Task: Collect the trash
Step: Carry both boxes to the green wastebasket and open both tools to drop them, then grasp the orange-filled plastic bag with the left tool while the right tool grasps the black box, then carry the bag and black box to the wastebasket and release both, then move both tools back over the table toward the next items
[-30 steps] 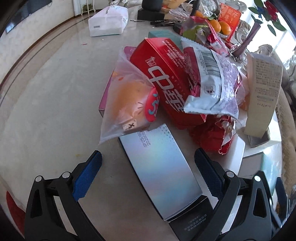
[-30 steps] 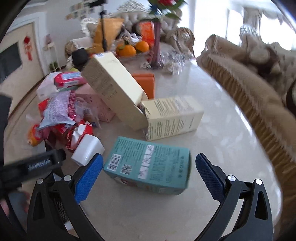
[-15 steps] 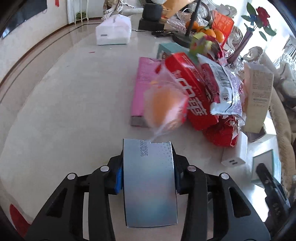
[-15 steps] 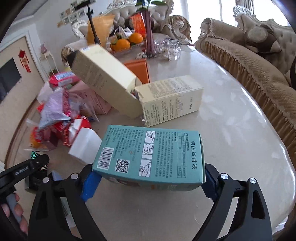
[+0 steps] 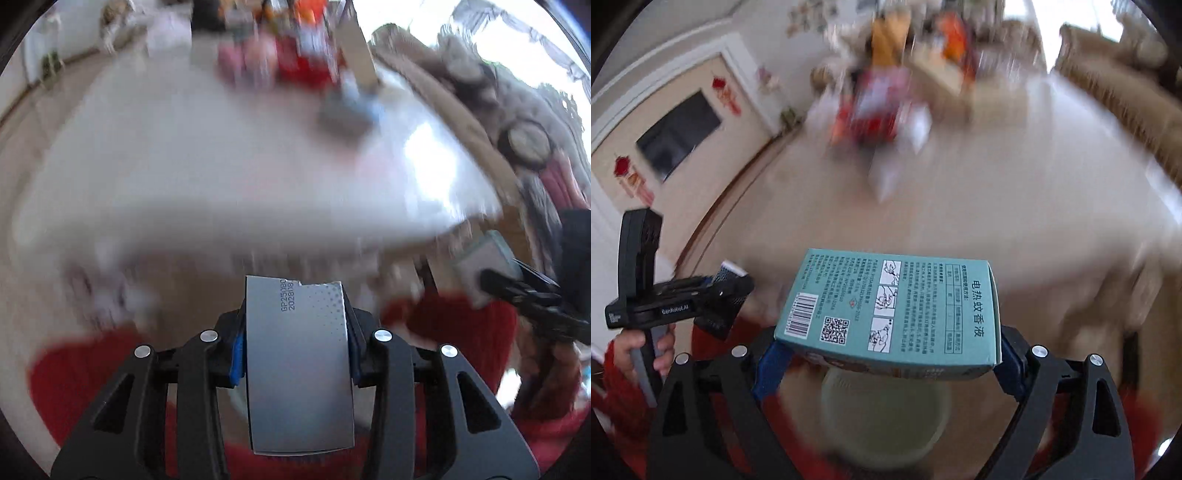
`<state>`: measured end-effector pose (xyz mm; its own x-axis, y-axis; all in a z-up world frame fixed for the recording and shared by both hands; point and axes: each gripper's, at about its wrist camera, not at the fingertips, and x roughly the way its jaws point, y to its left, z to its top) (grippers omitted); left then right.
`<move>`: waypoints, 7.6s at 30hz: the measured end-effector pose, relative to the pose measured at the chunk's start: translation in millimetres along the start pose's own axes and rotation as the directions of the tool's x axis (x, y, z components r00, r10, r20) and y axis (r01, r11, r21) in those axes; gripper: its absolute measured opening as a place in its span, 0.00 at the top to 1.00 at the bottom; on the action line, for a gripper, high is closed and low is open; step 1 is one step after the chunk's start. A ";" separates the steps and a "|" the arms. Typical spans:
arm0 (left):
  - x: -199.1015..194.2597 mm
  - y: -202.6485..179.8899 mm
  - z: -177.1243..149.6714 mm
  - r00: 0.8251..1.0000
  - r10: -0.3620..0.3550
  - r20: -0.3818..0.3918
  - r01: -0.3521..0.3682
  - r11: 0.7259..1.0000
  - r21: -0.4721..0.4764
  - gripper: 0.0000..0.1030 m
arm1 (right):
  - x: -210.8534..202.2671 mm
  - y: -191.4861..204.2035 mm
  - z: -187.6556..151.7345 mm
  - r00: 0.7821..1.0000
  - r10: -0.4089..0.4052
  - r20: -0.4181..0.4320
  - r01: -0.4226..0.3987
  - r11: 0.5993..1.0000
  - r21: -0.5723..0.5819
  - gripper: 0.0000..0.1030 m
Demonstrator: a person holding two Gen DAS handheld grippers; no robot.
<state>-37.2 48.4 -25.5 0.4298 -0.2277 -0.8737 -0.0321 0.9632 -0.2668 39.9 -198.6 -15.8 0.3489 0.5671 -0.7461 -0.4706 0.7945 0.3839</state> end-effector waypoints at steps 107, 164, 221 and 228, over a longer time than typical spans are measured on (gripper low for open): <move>35.1 32.4 240.2 0.933 0.149 0.327 -0.140 0.989 -0.052 0.63 | 73.7 21.7 147.6 0.987 -0.049 0.153 0.094 0.948 -0.303 0.63; 161.7 16.6 -101.6 0.945 0.137 -0.297 -0.134 0.991 0.031 0.26 | 161.6 7.9 -131.8 0.895 -0.181 -0.408 0.136 0.981 -0.138 0.22; 126.7 30.0 292.0 0.892 0.422 0.163 -0.381 0.895 -0.231 0.20 | 98.1 -109.7 253.8 0.947 -0.246 0.205 0.306 0.883 -0.355 0.08; 130.5 28.0 295.9 0.880 0.446 0.161 -0.410 0.887 -0.214 0.18 | 111.3 -119.5 266.1 0.953 -0.242 0.184 0.292 0.898 -0.330 0.07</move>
<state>285.0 87.9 -26.6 0.5097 0.2523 -0.8225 -0.3977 0.9169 0.0348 350.7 -172.7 0.1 0.5957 0.3878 -0.7034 -0.5881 0.8071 -0.0531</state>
